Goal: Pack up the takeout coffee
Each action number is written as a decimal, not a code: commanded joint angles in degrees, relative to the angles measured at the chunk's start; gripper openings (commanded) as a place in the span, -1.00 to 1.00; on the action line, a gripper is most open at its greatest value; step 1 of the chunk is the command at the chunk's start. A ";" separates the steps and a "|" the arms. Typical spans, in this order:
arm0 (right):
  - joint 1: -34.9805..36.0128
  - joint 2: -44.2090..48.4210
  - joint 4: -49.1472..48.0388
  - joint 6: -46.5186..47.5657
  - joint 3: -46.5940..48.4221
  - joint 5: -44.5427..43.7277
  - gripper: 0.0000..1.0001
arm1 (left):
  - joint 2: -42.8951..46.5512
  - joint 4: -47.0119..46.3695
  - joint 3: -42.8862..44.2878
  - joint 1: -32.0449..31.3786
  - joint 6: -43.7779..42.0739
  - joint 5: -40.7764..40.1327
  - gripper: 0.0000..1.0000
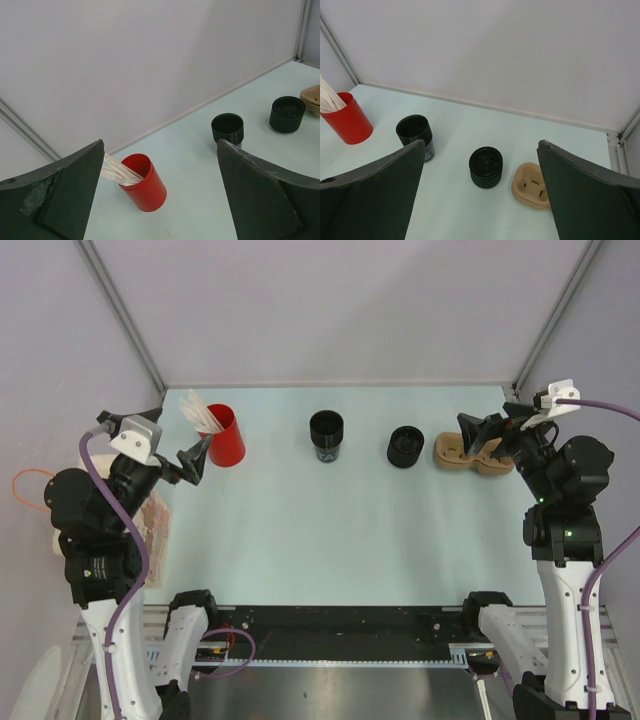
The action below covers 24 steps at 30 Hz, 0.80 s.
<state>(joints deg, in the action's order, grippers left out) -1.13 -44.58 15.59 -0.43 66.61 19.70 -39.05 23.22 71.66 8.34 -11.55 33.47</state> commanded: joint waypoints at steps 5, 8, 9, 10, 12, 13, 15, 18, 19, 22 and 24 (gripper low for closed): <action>0.51 0.28 -1.62 0.25 -0.51 -1.42 0.99 | 0.11 -2.66 -0.29 0.89 1.88 2.21 0.99; 0.51 0.11 -1.71 0.25 -0.95 -0.90 0.99 | 0.20 -2.83 -0.73 0.98 1.80 2.56 0.99; 0.51 0.19 -1.62 0.25 -1.04 -0.46 0.99 | 0.29 -2.75 -0.90 0.98 1.71 2.65 0.99; 0.51 0.19 -1.79 0.25 -1.13 -0.28 0.99 | 0.29 -2.92 -1.08 0.98 1.79 2.65 0.99; 0.51 0.10 -1.97 0.25 -1.57 0.07 0.99 | 0.29 -3.01 -1.26 0.98 1.80 3.00 0.99; 0.51 0.02 -1.97 1.47 -1.66 0.07 0.99 | 0.29 -3.01 -1.26 0.98 1.97 3.26 0.99; 0.51 -0.07 -2.23 1.74 -1.92 0.07 0.99 | 0.11 -3.10 -1.35 0.98 1.88 3.79 0.99; 0.51 -0.25 -2.24 2.18 -2.27 0.77 1.00 | 0.02 -3.27 -1.61 0.98 1.97 4.49 0.99; 0.42 -0.25 -2.32 2.62 -2.53 1.12 1.00 | 0.02 -3.27 -1.70 0.98 1.97 4.67 0.99; 0.51 -0.60 -2.76 4.11 -3.59 3.06 0.99 | -0.06 -3.54 -1.96 1.06 2.06 5.28 0.99; 0.51 -0.77 -2.85 4.99 -4.03 4.64 0.99 | -0.15 -3.62 -2.22 1.07 1.88 5.72 0.99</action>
<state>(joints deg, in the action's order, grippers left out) -0.84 -45.01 14.90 2.09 63.46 21.12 -38.98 21.54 70.04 8.86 -10.52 36.99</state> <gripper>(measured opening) 0.995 0.994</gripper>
